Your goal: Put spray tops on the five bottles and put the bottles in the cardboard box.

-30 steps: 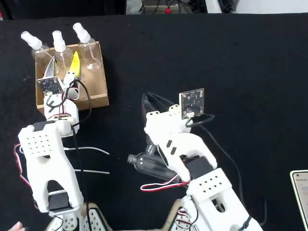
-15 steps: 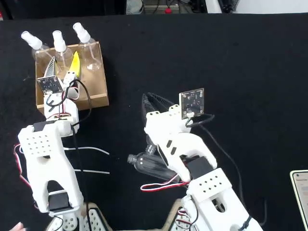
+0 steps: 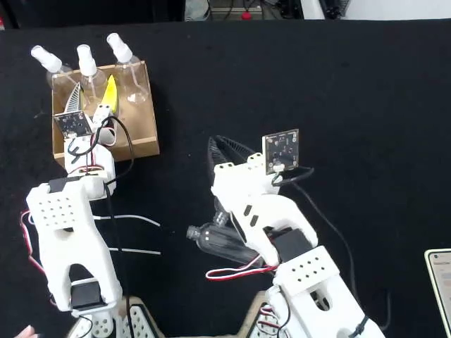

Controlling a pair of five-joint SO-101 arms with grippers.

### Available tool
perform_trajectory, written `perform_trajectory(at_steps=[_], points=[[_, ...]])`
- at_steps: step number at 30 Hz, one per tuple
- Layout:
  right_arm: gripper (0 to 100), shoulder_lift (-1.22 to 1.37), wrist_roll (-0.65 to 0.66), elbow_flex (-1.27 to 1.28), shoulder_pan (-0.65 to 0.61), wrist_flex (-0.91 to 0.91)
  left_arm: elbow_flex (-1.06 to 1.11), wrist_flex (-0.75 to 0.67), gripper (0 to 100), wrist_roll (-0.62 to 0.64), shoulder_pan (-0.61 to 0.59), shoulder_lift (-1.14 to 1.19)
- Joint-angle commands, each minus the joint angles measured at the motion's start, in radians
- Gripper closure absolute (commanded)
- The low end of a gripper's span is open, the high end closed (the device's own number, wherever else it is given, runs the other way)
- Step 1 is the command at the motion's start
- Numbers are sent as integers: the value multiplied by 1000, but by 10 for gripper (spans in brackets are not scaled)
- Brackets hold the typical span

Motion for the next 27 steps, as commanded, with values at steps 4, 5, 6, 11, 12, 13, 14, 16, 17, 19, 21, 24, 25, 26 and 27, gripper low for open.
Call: perform_trajectory(at_steps=[4,5,6,11,12,13,14,16,17,19,21,24,25,26,27], points=[[956,68,9,-5,-11,-28,12,21,749,-6,-30,5],[956,68,9,-5,-11,-28,12,21,749,-6,-30,5],[956,68,9,-5,-11,-28,12,21,749,-6,-30,5],[956,68,9,-5,-11,-28,12,21,749,-9,-30,5],[956,68,9,-5,-11,-28,12,21,749,-25,-30,5],[956,68,9,-5,-11,-28,12,21,749,-44,-30,5],[956,68,9,-5,-11,-28,12,21,749,-61,-28,5],[956,68,9,-5,-11,-28,12,21,749,-69,-28,5],[956,68,9,-5,-11,-28,12,21,749,-69,-28,5],[956,68,9,-5,-11,-28,12,21,749,-72,-30,5],[956,68,9,-5,-11,-28,13,21,749,-71,-30,5],[956,68,9,-5,-11,-28,13,21,749,-68,-28,5],[956,68,9,-5,-11,-28,13,21,749,-68,-28,6],[956,68,9,-5,-11,-28,15,21,754,-68,-27,6],[956,68,9,-5,-11,-28,16,15,755,-68,-27,6]])
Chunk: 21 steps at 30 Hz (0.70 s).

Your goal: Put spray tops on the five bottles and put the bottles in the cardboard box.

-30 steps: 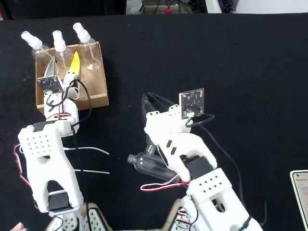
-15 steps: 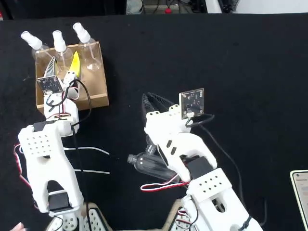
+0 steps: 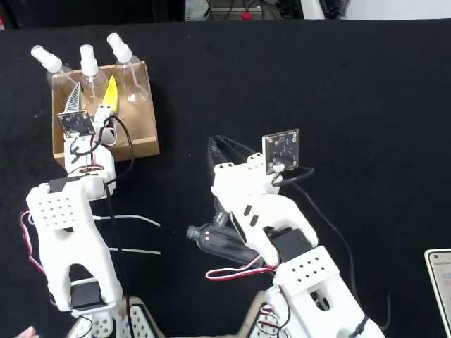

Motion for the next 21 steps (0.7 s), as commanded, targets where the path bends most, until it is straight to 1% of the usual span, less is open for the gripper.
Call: perform_trajectory(at_steps=[1,4,6,8,12,13,17,21], points=[[956,68,9,-5,-11,-28,16,12,755,-9,-27,6],[956,68,9,-5,-11,-28,19,11,755,-9,-28,6],[956,68,9,-5,-11,-28,22,-32,755,-5,-28,6],[956,68,9,-5,-11,-28,24,-84,755,26,-24,15],[956,68,9,-5,-11,-28,38,-91,755,51,-19,15],[956,68,9,-5,-11,-28,39,-83,755,48,-19,15],[956,70,9,-5,-11,-28,31,29,749,52,-30,5],[956,70,9,-5,-11,-28,28,54,734,46,-30,5]])
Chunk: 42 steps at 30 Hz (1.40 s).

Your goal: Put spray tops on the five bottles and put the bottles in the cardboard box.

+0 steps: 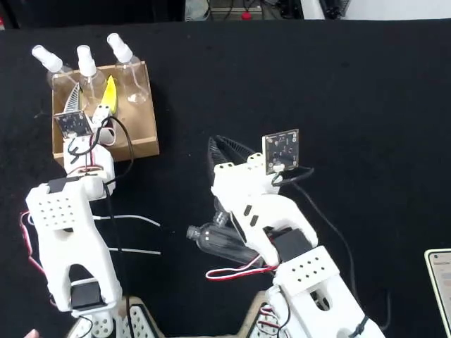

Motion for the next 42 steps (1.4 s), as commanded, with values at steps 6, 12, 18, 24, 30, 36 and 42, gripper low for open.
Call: perform_trajectory(at_steps=[6,12,18,24,30,36,42], points=[[956,70,9,-5,-11,-29,-1,130,617,9,-24,2],[956,70,9,-5,-11,-29,-5,130,655,11,-27,2],[956,71,9,-7,-11,-31,-4,130,658,11,-27,2],[956,71,9,-7,-11,-32,25,130,658,12,-27,-69],[956,71,9,-7,-11,-31,116,137,658,11,-27,-201],[956,71,9,-7,-11,-28,191,137,658,3,-27,-276],[956,71,9,-5,-11,-28,193,138,658,3,-48,-299]])
